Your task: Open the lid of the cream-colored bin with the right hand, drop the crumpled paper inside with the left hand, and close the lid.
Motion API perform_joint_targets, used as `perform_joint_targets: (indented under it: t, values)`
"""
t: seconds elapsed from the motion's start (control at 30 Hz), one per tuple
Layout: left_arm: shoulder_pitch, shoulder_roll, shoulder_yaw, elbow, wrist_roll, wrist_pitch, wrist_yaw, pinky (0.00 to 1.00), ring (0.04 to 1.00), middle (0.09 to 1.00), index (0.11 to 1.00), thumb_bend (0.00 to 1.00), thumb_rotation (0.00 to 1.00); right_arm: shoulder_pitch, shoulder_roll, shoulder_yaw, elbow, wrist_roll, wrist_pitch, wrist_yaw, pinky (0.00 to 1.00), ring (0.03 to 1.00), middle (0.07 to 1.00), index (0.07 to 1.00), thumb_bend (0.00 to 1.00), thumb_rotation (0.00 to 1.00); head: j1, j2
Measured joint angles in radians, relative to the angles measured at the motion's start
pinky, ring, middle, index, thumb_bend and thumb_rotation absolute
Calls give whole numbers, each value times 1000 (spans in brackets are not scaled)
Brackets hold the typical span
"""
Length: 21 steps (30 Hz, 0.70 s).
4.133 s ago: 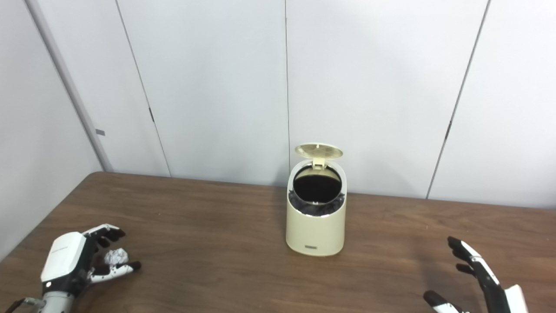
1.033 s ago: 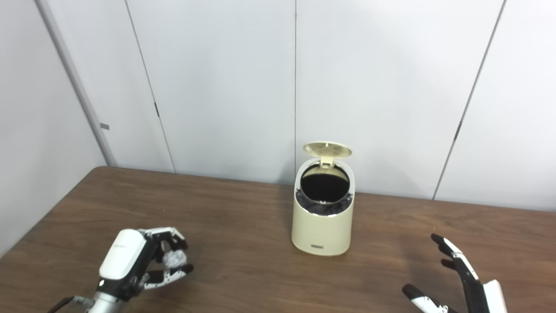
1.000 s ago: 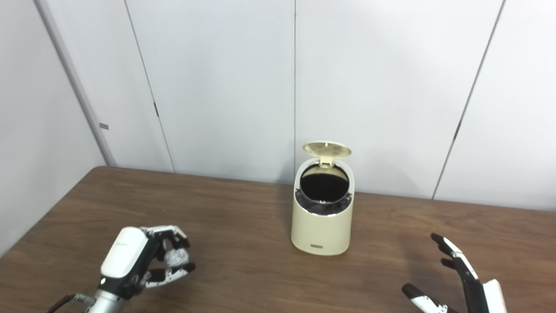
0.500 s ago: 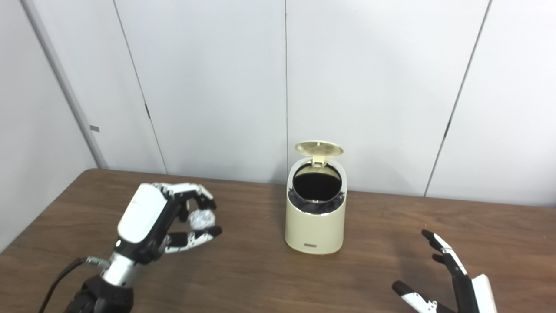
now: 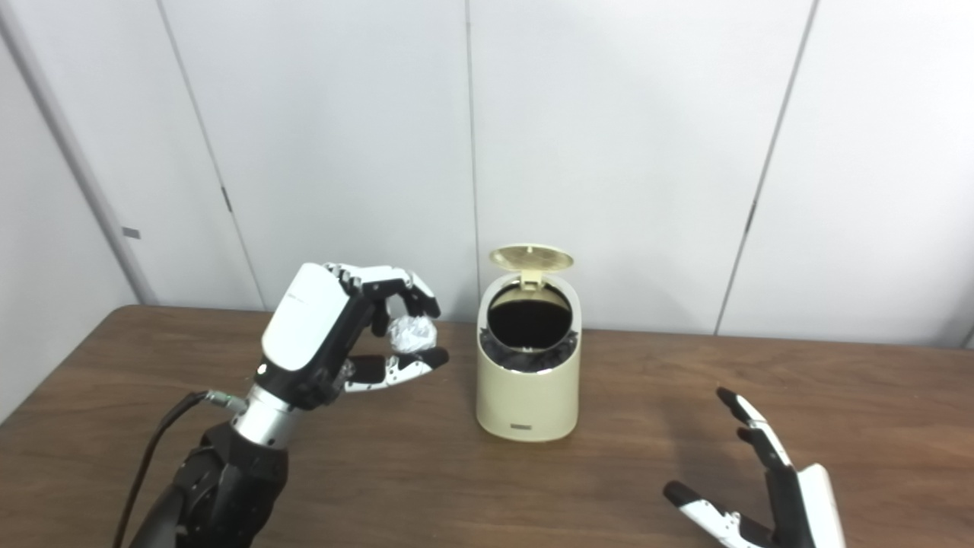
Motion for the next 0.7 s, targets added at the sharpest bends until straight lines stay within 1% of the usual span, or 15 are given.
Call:
perform_joint_targets:
  t: [0.1, 0.13, 0.33, 0.43, 0.53, 0.63, 0.7]
  values:
    - [-18, -7, -11, 36, 2, -18, 1, 167, 199, 456, 495, 519, 0, 0, 3, 1, 0, -4, 0, -5, 814, 871, 875, 858, 808, 691, -31, -12]
    - [-22, -11, -15, 45, 6, -22, 3, 168, 200, 454, 497, 519, 0, 0, 4, 3, 0, -6, 0, -8, 805, 867, 874, 857, 813, 697, -52, -20]
    - [-51, -38, -42, 141, 39, -60, 45, 165, 201, 449, 502, 518, 0, 2, 10, 10, -3, -34, 2, -18, 756, 847, 878, 856, 860, 723, -80, -28]
    - [-59, -53, -51, 166, 39, -64, 47, 167, 203, 448, 501, 518, 0, 2, 19, 11, -5, -38, 3, -23, 755, 845, 875, 853, 866, 722, -101, -29]
    - [-72, -65, -63, 203, 40, -75, 70, 164, 200, 446, 501, 518, 0, 2, 27, 11, -6, -40, 3, -30, 752, 844, 876, 853, 863, 722, -110, -31]
    - [-96, -69, -79, 251, 43, -104, 89, 163, 200, 449, 500, 518, 0, 2, 34, 14, -6, -43, 2, -39, 768, 852, 875, 852, 852, 701, -117, -32]
    - [-111, -70, -88, 282, 44, -110, 103, 163, 200, 452, 498, 519, 0, 2, 37, 16, -6, -43, 2, -41, 786, 861, 874, 856, 845, 689, -126, -32]
